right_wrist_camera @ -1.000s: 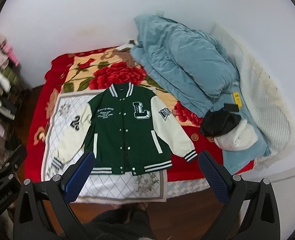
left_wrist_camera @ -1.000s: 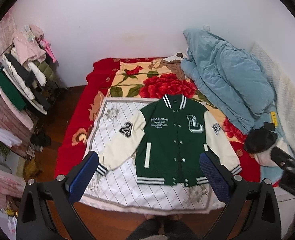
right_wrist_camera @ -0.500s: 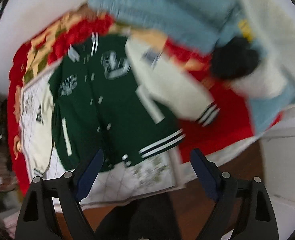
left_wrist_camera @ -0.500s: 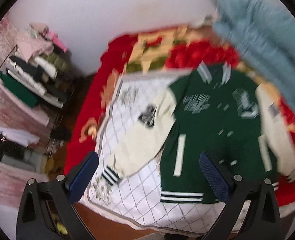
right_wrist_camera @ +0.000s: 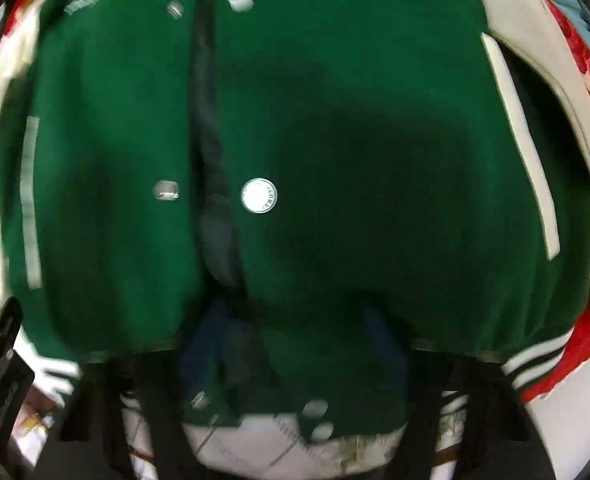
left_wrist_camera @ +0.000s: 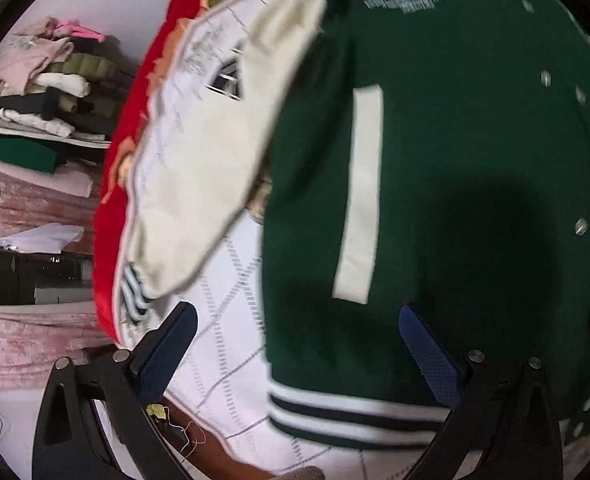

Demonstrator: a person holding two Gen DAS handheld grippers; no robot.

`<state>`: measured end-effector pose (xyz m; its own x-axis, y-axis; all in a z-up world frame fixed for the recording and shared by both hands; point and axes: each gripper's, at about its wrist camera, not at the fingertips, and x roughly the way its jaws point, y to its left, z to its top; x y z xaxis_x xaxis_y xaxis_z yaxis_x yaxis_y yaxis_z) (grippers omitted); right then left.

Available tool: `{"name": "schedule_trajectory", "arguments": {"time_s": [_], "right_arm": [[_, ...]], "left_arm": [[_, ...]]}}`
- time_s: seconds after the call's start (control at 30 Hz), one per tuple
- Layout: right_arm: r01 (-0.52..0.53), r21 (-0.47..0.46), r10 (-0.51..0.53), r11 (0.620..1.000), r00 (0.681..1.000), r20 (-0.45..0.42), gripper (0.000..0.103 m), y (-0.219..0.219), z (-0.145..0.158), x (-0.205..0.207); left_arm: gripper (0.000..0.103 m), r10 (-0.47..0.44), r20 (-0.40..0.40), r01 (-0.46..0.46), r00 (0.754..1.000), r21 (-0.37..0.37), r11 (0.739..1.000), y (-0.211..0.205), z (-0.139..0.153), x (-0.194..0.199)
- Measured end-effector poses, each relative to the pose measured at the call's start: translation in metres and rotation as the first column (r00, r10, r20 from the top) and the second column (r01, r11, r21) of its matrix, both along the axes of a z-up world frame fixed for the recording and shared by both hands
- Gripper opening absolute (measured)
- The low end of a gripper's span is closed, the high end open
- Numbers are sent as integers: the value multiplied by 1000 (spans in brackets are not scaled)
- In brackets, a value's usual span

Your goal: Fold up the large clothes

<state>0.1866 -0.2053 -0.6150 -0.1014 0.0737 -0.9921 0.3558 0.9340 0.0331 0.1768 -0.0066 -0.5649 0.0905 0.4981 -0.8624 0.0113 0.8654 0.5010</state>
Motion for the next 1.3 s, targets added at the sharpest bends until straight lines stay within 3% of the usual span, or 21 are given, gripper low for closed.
{"name": "schedule_trajectory", "arguments": {"time_s": [0.1, 0.23, 0.37, 0.47, 0.53, 0.6, 0.63, 0.7, 0.8, 0.9, 1.03, 1.17, 1.2, 1.23, 1.27, 1.3], "right_arm": [[38, -3, -38, 999, 998, 45, 16, 10, -5, -3], [7, 53, -10, 999, 998, 59, 13, 42, -1, -7], [-44, 87, 40, 995, 998, 43, 13, 68, -19, -9], [-10, 181, 0, 983, 998, 60, 23, 55, -27, -11], [68, 242, -95, 968, 990, 101, 59, 31, -23, -23], [184, 285, -230, 941, 963, 139, 78, 2, -19, -40], [266, 310, -321, 913, 936, 144, 78, -22, -14, -51], [452, 335, -519, 827, 843, 144, 78, -66, -13, -80], [724, 334, -792, 604, 592, 149, 78, -136, -27, -146], [845, 344, -912, 410, 392, 123, 78, -190, -38, -190], [877, 429, -974, 216, 165, 154, 78, -233, -60, -234], [848, 521, -978, 99, -15, 210, 77, -247, -71, -254], [847, 525, -973, 83, -46, 228, 61, -249, -69, -257], [848, 524, -971, 78, -55, 234, 31, -259, -64, -268], [846, 528, -969, 79, -59, 240, 16, -260, -64, -265], [836, 543, -966, 80, -69, 249, 13, -260, -60, -265]], "left_arm": [[103, -26, -8, 26, 1000, -7, 1000, -1, -12, -3], [103, -61, -13, 61, 998, -20, 998, 0, -18, -9], [103, -110, -31, 110, 993, 0, 994, -3, -12, -9], [103, -126, -14, 126, 992, -18, 992, -9, 4, 1], [103, -139, 8, 139, 990, -32, 990, -18, 13, 11], [103, -157, 43, 159, 987, -71, 985, -39, 23, 25], [103, -165, 54, 169, 985, -86, 982, -50, 26, 32], [103, -186, 77, 195, 979, -129, 972, -82, 26, 49], [103, -213, 108, 229, 971, -173, 958, -130, 15, 69], [103, -241, 116, 259, 964, -183, 948, -175, -6, 83], [103, -274, 96, 287, 957, -169, 943, -216, -34, 95], [103, -283, 112, 298, 953, -154, 942, -235, -39, 104], [103, -281, 116, 297, 953, -152, 943, -237, -38, 106], [103, -277, 118, 293, 954, -153, 944, -235, -38, 109], [103, -266, 125, 284, 956, -154, 946, -233, -36, 114], [103, -255, 131, 273, 958, -154, 949, -231, -34, 119]]}}
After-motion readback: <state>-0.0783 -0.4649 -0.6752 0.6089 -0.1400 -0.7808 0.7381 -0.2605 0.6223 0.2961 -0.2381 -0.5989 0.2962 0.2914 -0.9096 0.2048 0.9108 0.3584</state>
